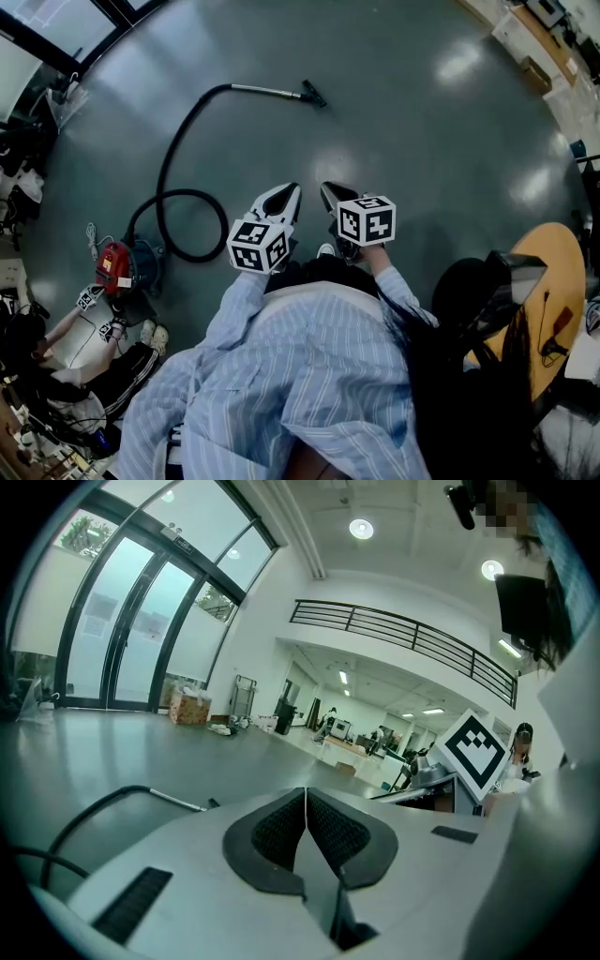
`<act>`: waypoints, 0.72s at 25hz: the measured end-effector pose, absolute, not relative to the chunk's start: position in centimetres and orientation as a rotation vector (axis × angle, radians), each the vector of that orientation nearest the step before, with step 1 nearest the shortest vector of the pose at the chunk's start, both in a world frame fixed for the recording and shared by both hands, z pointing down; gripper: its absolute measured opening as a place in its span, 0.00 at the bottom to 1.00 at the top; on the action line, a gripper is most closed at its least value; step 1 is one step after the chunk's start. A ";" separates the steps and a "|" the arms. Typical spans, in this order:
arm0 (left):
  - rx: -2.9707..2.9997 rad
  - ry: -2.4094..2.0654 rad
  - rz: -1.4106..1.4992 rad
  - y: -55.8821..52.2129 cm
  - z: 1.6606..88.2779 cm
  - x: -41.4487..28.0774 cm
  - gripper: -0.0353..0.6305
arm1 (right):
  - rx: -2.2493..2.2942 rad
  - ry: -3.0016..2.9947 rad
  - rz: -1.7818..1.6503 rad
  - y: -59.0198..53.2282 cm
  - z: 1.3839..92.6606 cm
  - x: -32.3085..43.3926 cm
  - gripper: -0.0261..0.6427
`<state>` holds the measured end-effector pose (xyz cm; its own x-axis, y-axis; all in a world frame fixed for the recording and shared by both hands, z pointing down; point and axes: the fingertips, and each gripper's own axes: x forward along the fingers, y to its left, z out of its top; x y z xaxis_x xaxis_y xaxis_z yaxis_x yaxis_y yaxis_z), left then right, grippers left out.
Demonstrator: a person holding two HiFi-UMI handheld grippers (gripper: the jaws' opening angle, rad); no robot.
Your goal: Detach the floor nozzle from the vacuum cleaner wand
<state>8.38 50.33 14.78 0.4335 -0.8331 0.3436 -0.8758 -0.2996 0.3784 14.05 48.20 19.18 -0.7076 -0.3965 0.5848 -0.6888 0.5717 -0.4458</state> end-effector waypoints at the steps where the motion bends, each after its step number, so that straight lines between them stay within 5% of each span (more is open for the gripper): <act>1: 2.172 -1.445 0.107 50.1 14.9 8.6 0.07 | 0.866 -2.382 0.936 48.0 19.4 14.4 0.06; 18: 2.081 -1.495 0.108 41.8 17.6 4.3 0.07 | 0.836 -2.310 0.993 39.5 23.3 12.2 0.06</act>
<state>4.32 41.82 17.55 0.3720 -0.8466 0.3806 -0.8925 -0.2136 0.3973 12.24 39.52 23.26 -0.6941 -0.3401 0.6345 -0.6944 0.5485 -0.4658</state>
